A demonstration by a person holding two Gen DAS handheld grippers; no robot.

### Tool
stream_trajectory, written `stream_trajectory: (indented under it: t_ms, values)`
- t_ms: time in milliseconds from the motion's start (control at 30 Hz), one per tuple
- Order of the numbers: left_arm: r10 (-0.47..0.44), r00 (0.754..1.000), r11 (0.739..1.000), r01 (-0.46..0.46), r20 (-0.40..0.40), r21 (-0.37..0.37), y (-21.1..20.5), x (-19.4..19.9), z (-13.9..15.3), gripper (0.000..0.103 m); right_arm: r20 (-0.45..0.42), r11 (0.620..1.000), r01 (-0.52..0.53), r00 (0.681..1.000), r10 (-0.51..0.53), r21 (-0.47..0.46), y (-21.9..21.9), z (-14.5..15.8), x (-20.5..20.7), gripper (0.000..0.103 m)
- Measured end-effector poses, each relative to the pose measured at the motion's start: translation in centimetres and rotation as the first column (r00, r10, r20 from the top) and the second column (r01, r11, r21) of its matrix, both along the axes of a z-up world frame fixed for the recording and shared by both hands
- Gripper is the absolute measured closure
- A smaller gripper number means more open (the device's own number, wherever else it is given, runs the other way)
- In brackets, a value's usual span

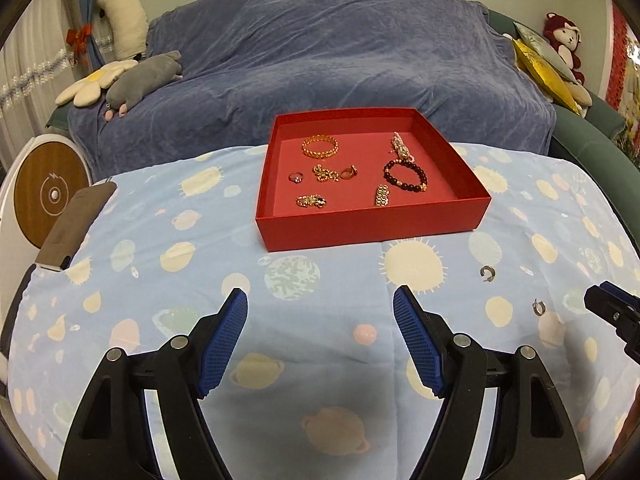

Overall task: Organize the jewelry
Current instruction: 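Move the right tool to a gold hoop earring and grasp it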

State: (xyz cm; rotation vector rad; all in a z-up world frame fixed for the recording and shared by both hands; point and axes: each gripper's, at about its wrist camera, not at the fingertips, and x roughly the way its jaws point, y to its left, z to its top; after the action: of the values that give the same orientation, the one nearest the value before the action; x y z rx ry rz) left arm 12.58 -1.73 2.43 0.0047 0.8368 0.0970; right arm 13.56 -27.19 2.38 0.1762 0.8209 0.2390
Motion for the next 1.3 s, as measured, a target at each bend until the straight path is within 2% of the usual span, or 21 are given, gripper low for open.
stream_trajectory:
  t_ms: [200,467,733,900,1067,1133,1300]
  values:
    - [-0.020,0.999,0.999,0.019,-0.031,-0.030,-0.4,0.4,-1.3,0.030,-0.023,0.999,-0.006,1.000,0.006,-0.035,-0.2,-1.3,0.2,0.054]
    - [-0.043,0.998,0.998,0.041,-0.049,-0.039,-1.5,0.9,-2.0,0.030,-0.079,0.992,-0.051,0.996,0.041,-0.119,0.9,-4.6,0.8,0.053]
    - [-0.058,0.995,0.998,0.054,-0.077,-0.044,-2.3,1.5,-3.0,0.030,-0.063,0.988,-0.045,0.997,0.036,-0.147,1.2,-5.7,2.1,0.054]
    - [-0.074,0.994,0.996,0.071,-0.083,-0.047,-2.9,1.6,-3.4,0.030,-0.061,0.983,-0.058,0.997,0.048,-0.172,1.7,-6.3,2.5,0.067]
    - [-0.081,0.993,0.996,0.077,-0.087,-0.049,-3.1,1.6,-3.4,0.030,-0.044,0.980,-0.060,0.998,0.053,-0.188,1.9,-6.4,2.8,0.075]
    - [-0.089,0.992,0.995,0.084,-0.087,-0.060,-3.2,1.6,-3.5,0.030,-0.039,0.979,-0.065,0.998,0.058,-0.193,2.0,-6.4,2.9,0.085]
    - [-0.121,0.990,0.989,0.114,-0.073,-0.090,-4.3,1.8,-3.5,0.030,-0.040,0.980,-0.065,0.997,0.059,-0.190,1.9,-6.1,2.9,0.087]
